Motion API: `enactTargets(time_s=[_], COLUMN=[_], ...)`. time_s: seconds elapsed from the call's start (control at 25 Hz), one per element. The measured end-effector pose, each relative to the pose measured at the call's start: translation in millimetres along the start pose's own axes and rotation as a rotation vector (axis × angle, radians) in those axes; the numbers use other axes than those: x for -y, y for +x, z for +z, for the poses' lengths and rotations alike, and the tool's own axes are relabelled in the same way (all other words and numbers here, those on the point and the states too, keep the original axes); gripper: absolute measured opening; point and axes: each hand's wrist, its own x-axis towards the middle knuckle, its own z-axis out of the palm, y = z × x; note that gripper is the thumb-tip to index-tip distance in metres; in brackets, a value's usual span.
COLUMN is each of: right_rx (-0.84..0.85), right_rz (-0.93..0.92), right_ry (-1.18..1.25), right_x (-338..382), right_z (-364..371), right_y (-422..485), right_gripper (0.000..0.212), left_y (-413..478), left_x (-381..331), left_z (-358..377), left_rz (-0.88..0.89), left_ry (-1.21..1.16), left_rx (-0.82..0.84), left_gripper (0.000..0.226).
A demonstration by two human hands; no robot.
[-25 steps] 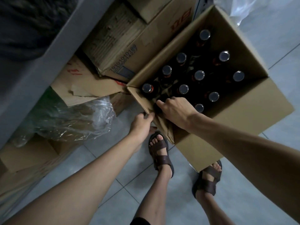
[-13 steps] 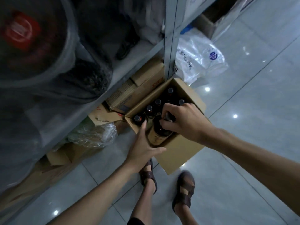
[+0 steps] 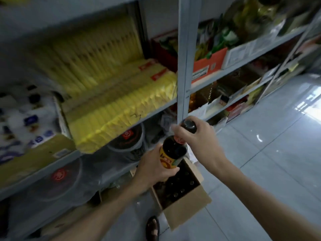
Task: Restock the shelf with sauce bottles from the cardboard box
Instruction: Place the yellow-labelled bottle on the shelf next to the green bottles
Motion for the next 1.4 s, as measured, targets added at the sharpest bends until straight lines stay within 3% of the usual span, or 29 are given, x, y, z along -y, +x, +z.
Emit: enactTargets(time_s=[0.08, 0.24, 0.36, 0.48, 0.68, 0.84, 1.16, 1.4], right_rx=[0.067, 0.240, 0.261, 0.273, 0.331, 0.370, 0.645, 0.696], right_rz=[-0.083, -0.193, -0.269, -0.320, -0.375, -0.386, -0.254, -0.296], right_ry=[-0.026, -0.109, 0.078, 0.233, 0.446, 0.520, 0.444, 0.370], right_x=[63, 163, 224, 282, 371, 437, 508, 531], right_z=[-13, -9, 15, 52, 135, 221, 367, 435], right_y=[-6, -24, -32, -37, -57, -75, -64, -19], right_gripper=[0.019, 0.051, 0.055, 0.048, 0.037, 0.037, 0.034, 0.031], left_y=[-27, -83, -118, -158, -233, -291, -322, -300], left_x=[-40, -112, -138, -140, -95, -31, 57, 101], left_z=[-56, -167, -237, -301, -390, -462, -560, -609], left_rz=[0.021, 0.046, 0.081, 0.066, 0.101, 0.120, 0.127, 0.108], left_ry=[-0.070, -0.084, -0.025, 0.001, -0.186, -0.223, -0.173, -0.195], left_rx=[-0.071, -0.228, -0.314, -0.412, -0.472, -0.528, -0.807, -0.824], left_gripper=[0.070, 0.062, 0.051, 0.055, 0.053, 0.066, 0.058, 0.053])
